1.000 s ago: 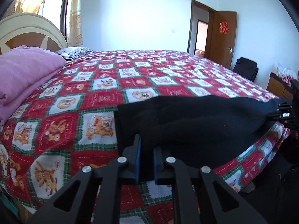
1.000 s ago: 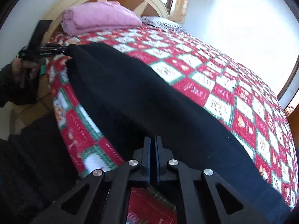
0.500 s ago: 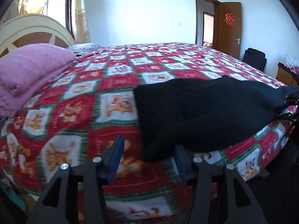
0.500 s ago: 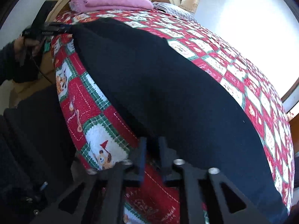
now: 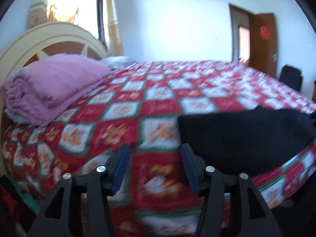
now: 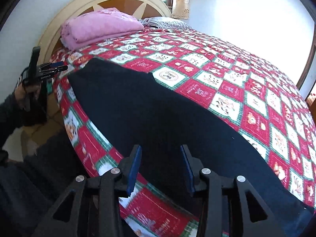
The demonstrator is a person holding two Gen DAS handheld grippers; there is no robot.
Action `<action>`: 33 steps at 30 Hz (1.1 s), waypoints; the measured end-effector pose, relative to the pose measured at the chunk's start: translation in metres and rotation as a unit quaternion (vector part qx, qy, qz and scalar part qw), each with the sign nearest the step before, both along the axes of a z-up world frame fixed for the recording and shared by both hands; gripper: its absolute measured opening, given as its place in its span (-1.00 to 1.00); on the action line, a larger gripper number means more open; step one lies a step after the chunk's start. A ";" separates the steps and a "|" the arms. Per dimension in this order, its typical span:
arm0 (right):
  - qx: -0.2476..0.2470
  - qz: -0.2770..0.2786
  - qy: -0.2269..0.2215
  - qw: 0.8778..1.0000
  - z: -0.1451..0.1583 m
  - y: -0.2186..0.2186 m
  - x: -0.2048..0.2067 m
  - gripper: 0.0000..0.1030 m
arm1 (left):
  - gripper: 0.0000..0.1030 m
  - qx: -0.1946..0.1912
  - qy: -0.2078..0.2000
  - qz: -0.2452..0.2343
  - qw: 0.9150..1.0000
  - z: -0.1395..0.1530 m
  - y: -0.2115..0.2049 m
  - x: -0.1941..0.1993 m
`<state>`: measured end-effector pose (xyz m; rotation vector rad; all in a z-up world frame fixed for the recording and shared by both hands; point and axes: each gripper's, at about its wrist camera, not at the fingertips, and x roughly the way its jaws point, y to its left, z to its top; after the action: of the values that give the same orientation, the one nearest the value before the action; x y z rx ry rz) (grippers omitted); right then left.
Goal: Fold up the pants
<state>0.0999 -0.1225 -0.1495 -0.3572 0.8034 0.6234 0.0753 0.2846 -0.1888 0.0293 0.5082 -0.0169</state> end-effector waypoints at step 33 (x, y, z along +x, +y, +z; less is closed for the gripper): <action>0.181 -0.123 0.198 0.955 -0.046 0.091 0.180 -0.91 | 0.85 0.008 0.045 0.001 0.999 -0.055 -0.054 0.041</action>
<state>0.2795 -0.0316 -0.1953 0.2107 1.0737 0.6003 0.1163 0.2308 -0.2436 0.0432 0.5982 -0.0116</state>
